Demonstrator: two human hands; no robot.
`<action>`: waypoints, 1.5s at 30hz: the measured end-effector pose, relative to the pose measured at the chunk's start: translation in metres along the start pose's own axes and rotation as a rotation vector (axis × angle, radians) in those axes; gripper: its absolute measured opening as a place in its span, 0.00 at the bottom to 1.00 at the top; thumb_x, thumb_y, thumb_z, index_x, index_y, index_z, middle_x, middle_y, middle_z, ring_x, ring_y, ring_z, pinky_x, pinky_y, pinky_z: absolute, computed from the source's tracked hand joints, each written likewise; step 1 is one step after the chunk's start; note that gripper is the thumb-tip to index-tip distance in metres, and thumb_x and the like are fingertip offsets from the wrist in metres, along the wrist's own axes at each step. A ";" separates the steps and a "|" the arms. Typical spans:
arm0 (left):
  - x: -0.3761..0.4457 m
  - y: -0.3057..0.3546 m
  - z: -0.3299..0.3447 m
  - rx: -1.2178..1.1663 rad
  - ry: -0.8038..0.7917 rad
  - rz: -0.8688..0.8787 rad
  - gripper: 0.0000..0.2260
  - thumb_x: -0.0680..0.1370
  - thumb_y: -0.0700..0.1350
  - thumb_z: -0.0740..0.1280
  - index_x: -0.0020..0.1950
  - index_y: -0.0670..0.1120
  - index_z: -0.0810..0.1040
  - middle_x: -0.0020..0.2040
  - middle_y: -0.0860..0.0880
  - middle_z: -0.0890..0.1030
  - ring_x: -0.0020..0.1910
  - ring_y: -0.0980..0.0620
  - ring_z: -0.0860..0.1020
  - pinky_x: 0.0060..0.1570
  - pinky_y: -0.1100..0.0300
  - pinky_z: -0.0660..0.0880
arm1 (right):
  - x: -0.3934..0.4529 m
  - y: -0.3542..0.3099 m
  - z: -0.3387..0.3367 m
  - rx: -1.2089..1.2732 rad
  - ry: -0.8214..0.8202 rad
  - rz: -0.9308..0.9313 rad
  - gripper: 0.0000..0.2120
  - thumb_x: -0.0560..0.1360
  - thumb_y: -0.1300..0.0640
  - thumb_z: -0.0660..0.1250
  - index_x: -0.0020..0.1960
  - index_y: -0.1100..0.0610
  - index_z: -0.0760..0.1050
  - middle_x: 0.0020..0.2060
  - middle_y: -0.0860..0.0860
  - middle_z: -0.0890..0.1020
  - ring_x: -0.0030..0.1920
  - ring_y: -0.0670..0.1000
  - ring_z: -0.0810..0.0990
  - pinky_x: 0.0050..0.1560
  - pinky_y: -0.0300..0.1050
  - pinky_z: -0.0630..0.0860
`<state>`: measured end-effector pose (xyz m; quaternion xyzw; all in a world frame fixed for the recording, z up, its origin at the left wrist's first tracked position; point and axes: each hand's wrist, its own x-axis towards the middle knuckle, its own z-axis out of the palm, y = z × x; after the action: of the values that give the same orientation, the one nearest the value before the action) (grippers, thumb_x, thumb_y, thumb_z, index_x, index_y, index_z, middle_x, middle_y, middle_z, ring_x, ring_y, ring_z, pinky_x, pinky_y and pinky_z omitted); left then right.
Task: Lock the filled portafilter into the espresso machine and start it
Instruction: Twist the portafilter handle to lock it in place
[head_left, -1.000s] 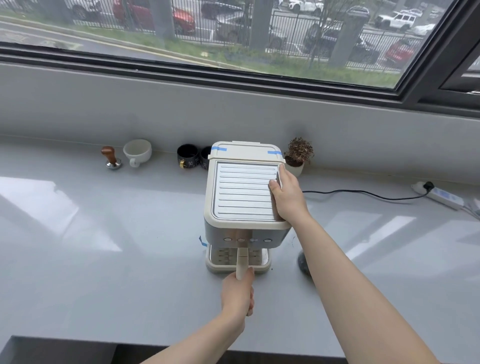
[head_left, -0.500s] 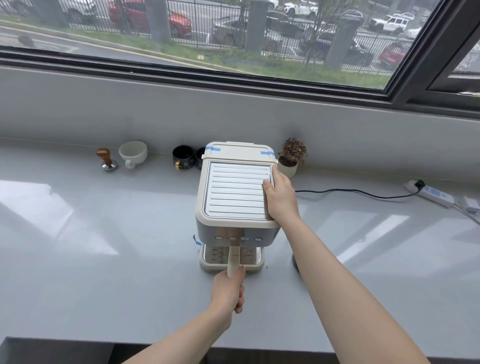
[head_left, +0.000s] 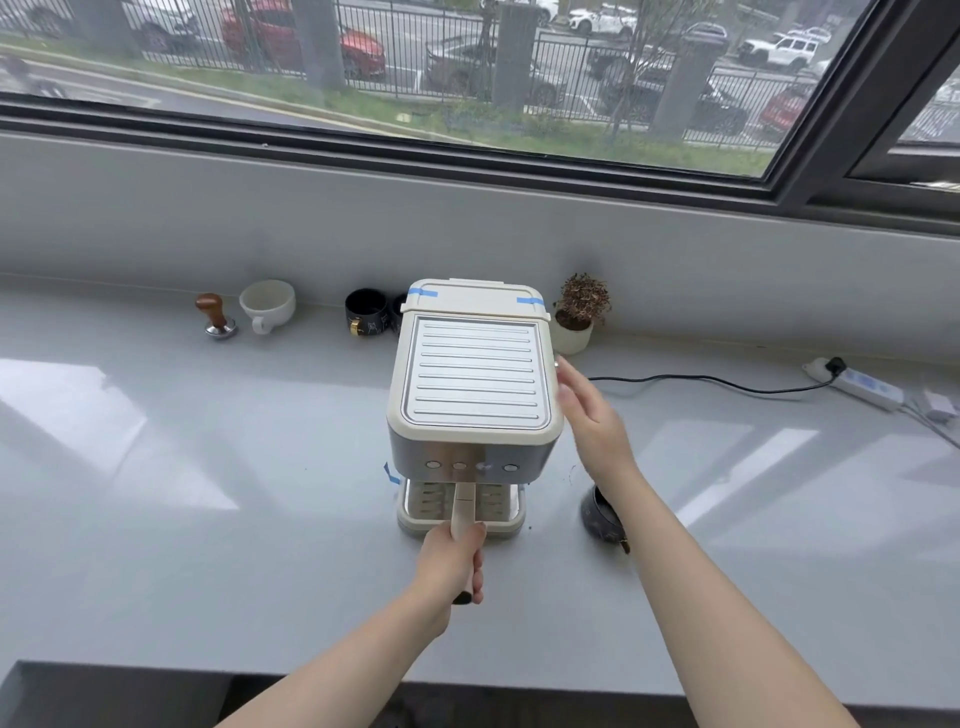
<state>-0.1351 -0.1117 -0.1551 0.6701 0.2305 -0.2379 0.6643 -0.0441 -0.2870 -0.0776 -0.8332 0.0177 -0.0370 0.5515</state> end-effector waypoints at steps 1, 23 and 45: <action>-0.001 0.000 0.000 -0.002 -0.003 0.004 0.11 0.80 0.45 0.60 0.39 0.41 0.68 0.27 0.46 0.70 0.19 0.50 0.67 0.20 0.62 0.66 | -0.012 0.022 -0.008 -0.035 0.128 0.070 0.18 0.79 0.56 0.59 0.68 0.50 0.71 0.62 0.45 0.77 0.57 0.39 0.76 0.54 0.31 0.69; 0.003 -0.004 0.003 0.069 0.029 0.027 0.11 0.79 0.48 0.60 0.41 0.42 0.69 0.29 0.47 0.72 0.20 0.48 0.68 0.31 0.53 0.69 | -0.078 0.136 0.000 0.109 -0.023 0.766 0.13 0.77 0.50 0.59 0.38 0.56 0.72 0.29 0.52 0.71 0.28 0.50 0.66 0.28 0.41 0.62; -0.008 0.004 0.003 0.063 0.023 0.030 0.07 0.76 0.43 0.59 0.39 0.45 0.71 0.32 0.45 0.71 0.21 0.50 0.68 0.23 0.60 0.70 | -0.028 0.083 0.092 -0.011 -0.341 0.639 0.14 0.77 0.49 0.55 0.40 0.57 0.70 0.28 0.52 0.72 0.23 0.48 0.66 0.22 0.38 0.62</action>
<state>-0.1388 -0.1145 -0.1465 0.6969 0.2203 -0.2274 0.6435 -0.0633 -0.2328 -0.1905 -0.7827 0.1852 0.2769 0.5258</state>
